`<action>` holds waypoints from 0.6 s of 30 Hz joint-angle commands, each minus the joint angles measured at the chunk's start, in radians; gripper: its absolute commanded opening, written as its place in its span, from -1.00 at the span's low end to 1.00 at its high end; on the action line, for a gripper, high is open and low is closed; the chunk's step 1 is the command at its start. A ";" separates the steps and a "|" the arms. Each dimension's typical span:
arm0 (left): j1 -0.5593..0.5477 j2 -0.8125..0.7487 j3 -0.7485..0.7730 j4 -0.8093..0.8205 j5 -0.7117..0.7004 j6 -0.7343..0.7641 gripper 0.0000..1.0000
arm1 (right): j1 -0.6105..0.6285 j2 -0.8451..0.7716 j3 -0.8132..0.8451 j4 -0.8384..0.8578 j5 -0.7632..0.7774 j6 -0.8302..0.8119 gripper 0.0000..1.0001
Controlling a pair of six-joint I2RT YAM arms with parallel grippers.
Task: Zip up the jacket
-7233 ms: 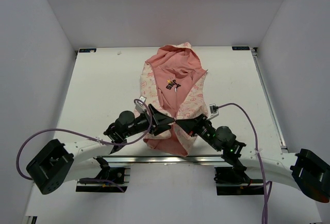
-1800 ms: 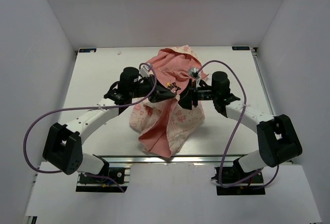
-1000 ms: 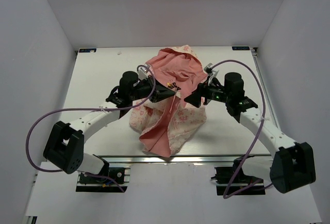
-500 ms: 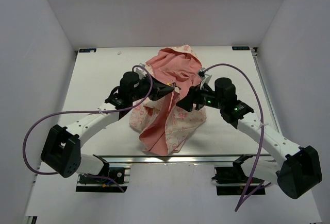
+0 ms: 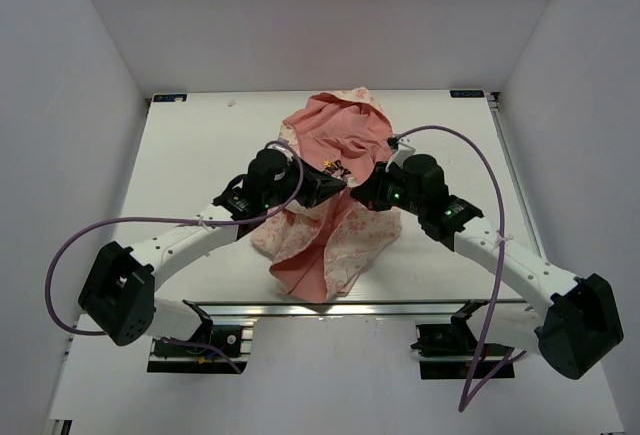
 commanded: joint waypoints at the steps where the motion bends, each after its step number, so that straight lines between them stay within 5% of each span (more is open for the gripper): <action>1: -0.019 -0.043 0.041 -0.135 -0.109 -0.052 -1.00 | -0.004 -0.072 0.110 -0.114 0.114 -0.056 -1.00; 4: -0.064 -0.060 0.096 -0.226 -0.274 -0.052 -1.00 | -0.004 -0.064 0.233 -0.319 0.044 -0.116 -1.00; 8: -0.069 -0.057 0.090 -0.163 -0.286 -0.084 -1.00 | -0.006 -0.022 0.397 -0.590 -0.035 -0.200 -1.00; 15: -0.069 0.012 0.033 -0.015 -0.222 -0.165 -1.00 | -0.009 -0.020 0.424 -0.666 -0.048 -0.219 -1.00; 18: -0.079 0.029 -0.029 0.162 -0.281 -0.168 -1.00 | -0.012 -0.030 0.326 -0.572 -0.188 -0.178 -1.00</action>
